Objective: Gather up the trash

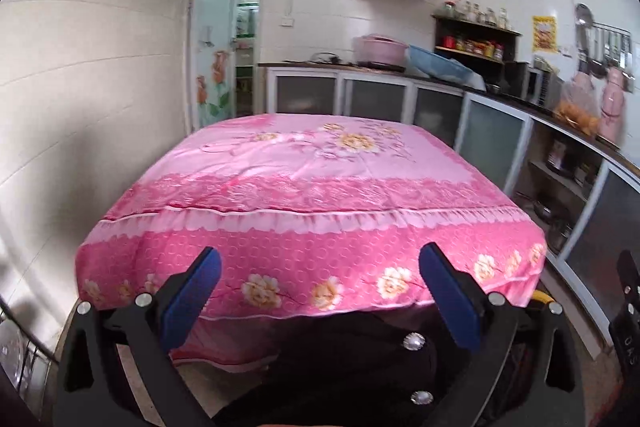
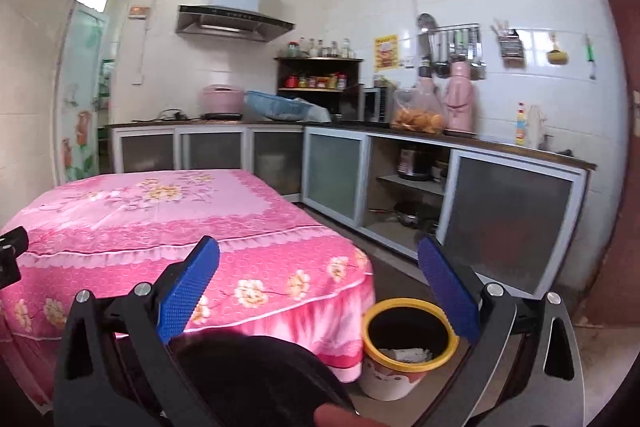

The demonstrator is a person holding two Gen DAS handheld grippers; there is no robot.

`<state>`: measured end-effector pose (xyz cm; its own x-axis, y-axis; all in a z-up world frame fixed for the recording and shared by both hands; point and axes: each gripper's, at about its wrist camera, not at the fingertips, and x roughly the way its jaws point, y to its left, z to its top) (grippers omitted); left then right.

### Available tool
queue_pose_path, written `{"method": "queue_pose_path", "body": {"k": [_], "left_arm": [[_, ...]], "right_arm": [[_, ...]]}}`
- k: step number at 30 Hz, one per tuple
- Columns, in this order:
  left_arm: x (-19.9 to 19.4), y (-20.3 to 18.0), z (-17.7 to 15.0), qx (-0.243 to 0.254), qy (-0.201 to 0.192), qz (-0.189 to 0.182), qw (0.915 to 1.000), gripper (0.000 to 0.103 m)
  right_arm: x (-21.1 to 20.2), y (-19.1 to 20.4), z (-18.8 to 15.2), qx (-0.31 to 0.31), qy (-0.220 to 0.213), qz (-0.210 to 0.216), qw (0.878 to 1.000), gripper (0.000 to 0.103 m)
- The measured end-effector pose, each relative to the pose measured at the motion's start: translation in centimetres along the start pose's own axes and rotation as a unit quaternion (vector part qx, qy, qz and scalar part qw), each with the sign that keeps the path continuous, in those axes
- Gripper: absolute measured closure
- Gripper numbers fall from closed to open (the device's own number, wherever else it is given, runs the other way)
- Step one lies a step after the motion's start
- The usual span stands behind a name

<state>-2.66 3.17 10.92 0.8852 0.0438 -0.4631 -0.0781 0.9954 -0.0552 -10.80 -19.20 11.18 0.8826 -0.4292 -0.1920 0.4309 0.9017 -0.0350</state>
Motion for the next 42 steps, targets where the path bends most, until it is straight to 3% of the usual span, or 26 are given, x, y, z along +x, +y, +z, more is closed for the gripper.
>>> {"method": "queue_pose_path", "body": {"k": [2,9,21,30,36,40,42], "left_arm": [[-0.3,-0.5,-0.2,0.009,-0.005,-0.003,0.9999,0.008],[-1.2,-2.1,-0.6,0.033,-0.017,-0.035,0.9987,0.008],[-0.8,-2.9,-0.6,0.040,-0.012,-0.070,0.9967,0.008],[-0.6,-3.4,-1.0,0.048,-0.008,-0.074,0.9961,0.008],[-0.8,-3.6,-0.6,0.055,-0.028,-0.081,0.9948,0.008],[-0.6,-3.9,0.3,0.052,-0.071,-0.119,0.9889,0.008],[-0.6,-5.4,0.5,0.083,-0.082,-0.143,0.9828,0.008]], "right_arm": [[-0.7,-0.1,-0.4,-0.009,-0.015,-0.011,1.000,0.008],[-1.6,-0.4,-0.4,-0.007,-0.029,0.008,1.000,0.008],[0.0,-2.0,0.0,0.026,0.006,0.013,1.000,0.008],[0.1,-1.1,-0.6,0.009,0.010,0.024,1.000,0.008],[-1.1,-0.8,-0.7,-0.007,-0.020,0.000,1.000,0.008],[-0.3,-2.2,0.6,0.001,-0.016,-0.038,0.999,0.008],[-0.2,-3.7,1.4,0.013,-0.017,-0.063,0.998,0.008]]}}
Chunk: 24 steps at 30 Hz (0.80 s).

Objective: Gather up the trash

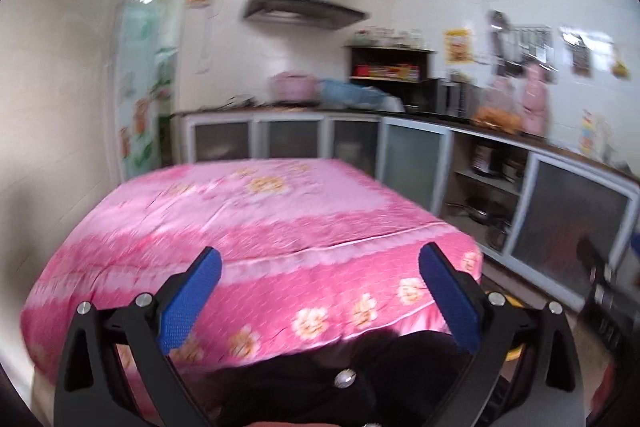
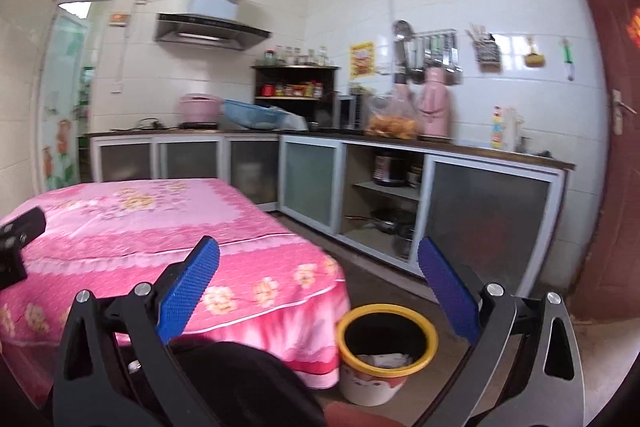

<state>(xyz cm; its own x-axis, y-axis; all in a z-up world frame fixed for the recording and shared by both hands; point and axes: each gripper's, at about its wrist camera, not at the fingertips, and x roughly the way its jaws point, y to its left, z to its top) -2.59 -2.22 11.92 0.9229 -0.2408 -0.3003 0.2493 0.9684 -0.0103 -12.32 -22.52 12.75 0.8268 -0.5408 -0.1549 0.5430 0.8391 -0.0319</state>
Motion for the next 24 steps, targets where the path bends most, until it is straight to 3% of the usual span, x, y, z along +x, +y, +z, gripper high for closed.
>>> {"method": "queue_pose_path", "body": {"k": [2,4,8,10,14,20,24], "left_arm": [[0.6,-2.2,-0.3,0.034,0.010,-0.039,0.9986,0.008],[1.5,-3.4,-1.2,0.030,0.038,-0.064,0.9968,0.008],[3.8,-5.3,-3.8,0.031,0.111,-0.086,0.9896,0.008],[4.1,-5.3,-4.4,0.026,0.125,-0.099,0.9870,0.008],[3.7,-4.8,-4.8,0.016,0.115,-0.085,0.9895,0.008],[2.4,-3.7,-4.7,0.012,0.094,-0.051,0.9943,0.008],[2.1,-3.8,-4.5,0.016,0.090,-0.049,0.9946,0.008]], "right_arm": [[-0.2,-1.2,0.0,0.008,-0.003,-0.023,1.000,0.008],[-0.9,-1.9,-1.0,0.009,-0.003,-0.042,0.999,0.008],[-1.2,-1.5,-3.3,-0.017,0.012,-0.081,0.997,0.008],[-1.1,-1.9,-3.7,-0.008,0.017,-0.089,0.996,0.008],[-0.4,-1.7,-4.4,-0.009,0.031,-0.088,0.996,0.008],[-0.9,-1.1,-4.7,-0.015,0.018,-0.075,0.997,0.008],[-0.6,-1.0,-5.0,-0.015,0.031,-0.067,0.997,0.008]]}}
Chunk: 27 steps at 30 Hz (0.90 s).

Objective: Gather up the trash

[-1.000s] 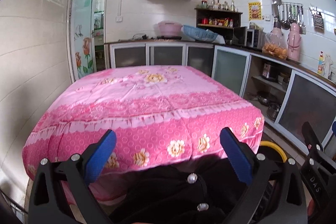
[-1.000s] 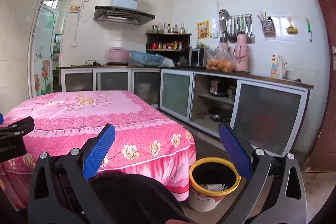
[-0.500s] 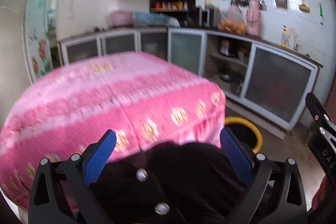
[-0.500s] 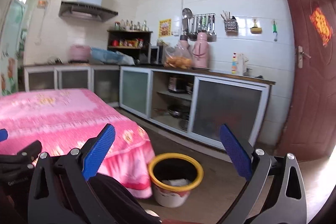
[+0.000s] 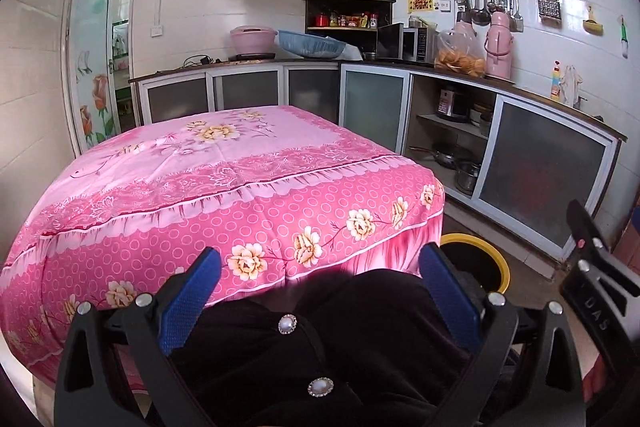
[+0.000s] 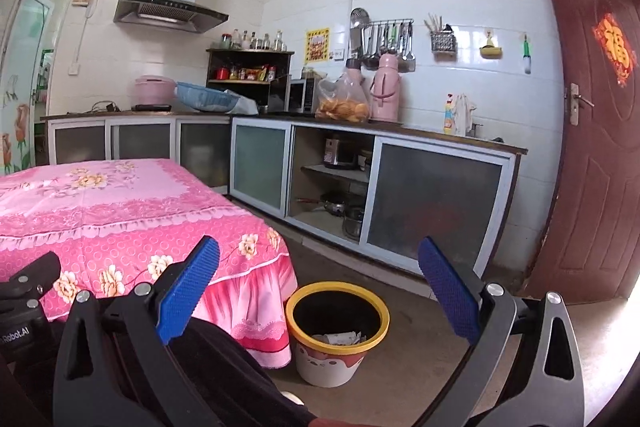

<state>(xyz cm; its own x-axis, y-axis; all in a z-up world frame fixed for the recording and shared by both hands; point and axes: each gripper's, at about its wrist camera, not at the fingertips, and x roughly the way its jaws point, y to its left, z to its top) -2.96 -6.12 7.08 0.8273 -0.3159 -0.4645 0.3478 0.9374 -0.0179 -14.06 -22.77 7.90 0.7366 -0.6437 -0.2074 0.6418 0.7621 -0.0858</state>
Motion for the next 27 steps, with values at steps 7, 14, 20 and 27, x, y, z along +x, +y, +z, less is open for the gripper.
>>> {"method": "queue_pose_path", "body": {"k": [7,14,20,27], "left_arm": [[-0.23,0.50,-0.03,-0.011,0.002,0.027,0.9996,0.008],[-0.55,0.88,-0.08,-0.017,0.003,0.035,0.9993,0.008],[-0.77,0.69,-0.08,-0.011,-0.001,0.029,0.9995,0.008],[-0.67,0.50,-0.05,-0.007,0.001,0.023,0.9997,0.008]], "right_arm": [[0.11,-0.26,-0.01,0.004,0.001,0.013,1.000,0.008],[-0.05,-0.05,0.02,0.000,-0.003,0.018,1.000,0.008],[-0.05,-0.03,0.03,0.001,-0.003,0.019,1.000,0.008],[-0.07,-0.02,-0.04,0.001,-0.002,0.019,1.000,0.008]]}}
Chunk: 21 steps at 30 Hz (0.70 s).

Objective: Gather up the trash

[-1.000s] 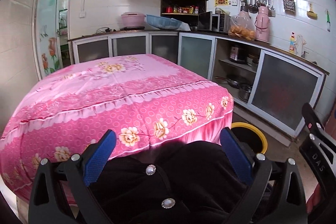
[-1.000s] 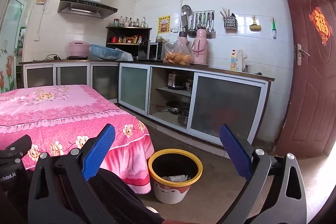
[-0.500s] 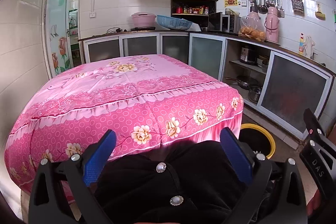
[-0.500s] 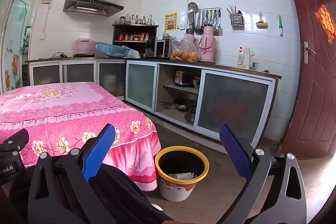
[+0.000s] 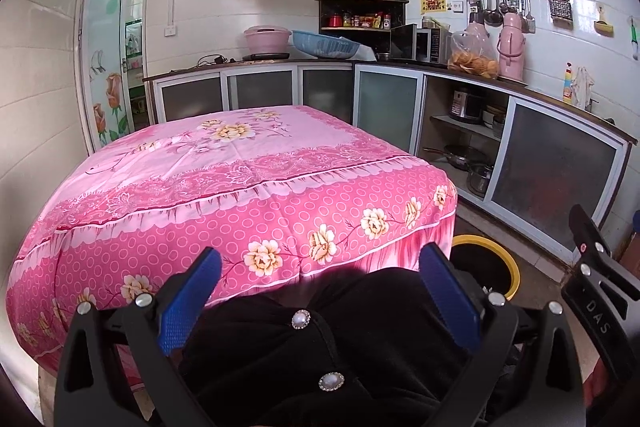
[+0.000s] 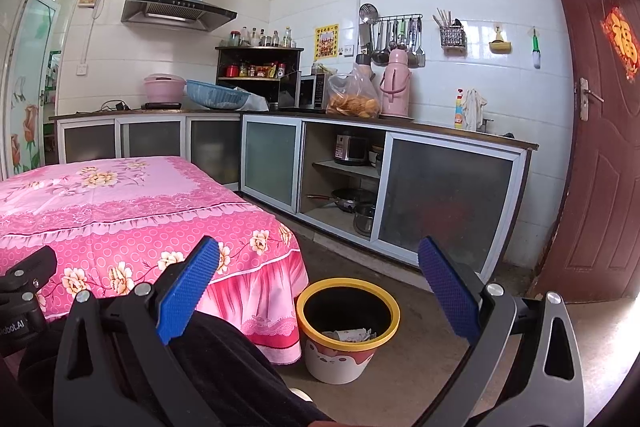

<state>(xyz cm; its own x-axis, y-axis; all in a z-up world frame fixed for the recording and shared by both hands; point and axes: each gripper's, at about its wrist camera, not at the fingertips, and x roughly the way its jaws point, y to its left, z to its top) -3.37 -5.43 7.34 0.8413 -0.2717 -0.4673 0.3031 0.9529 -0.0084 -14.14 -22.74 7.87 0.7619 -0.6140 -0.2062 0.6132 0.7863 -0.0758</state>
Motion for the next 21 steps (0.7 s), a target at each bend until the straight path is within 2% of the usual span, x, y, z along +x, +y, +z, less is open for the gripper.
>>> {"method": "queue_pose_path", "body": {"k": [21], "left_arm": [[0.14,-0.14,-0.06,0.003,0.002,-0.004,1.0000,0.008]], "right_arm": [[0.17,0.23,-0.29,-0.001,0.000,0.001,1.000,0.008]]}}
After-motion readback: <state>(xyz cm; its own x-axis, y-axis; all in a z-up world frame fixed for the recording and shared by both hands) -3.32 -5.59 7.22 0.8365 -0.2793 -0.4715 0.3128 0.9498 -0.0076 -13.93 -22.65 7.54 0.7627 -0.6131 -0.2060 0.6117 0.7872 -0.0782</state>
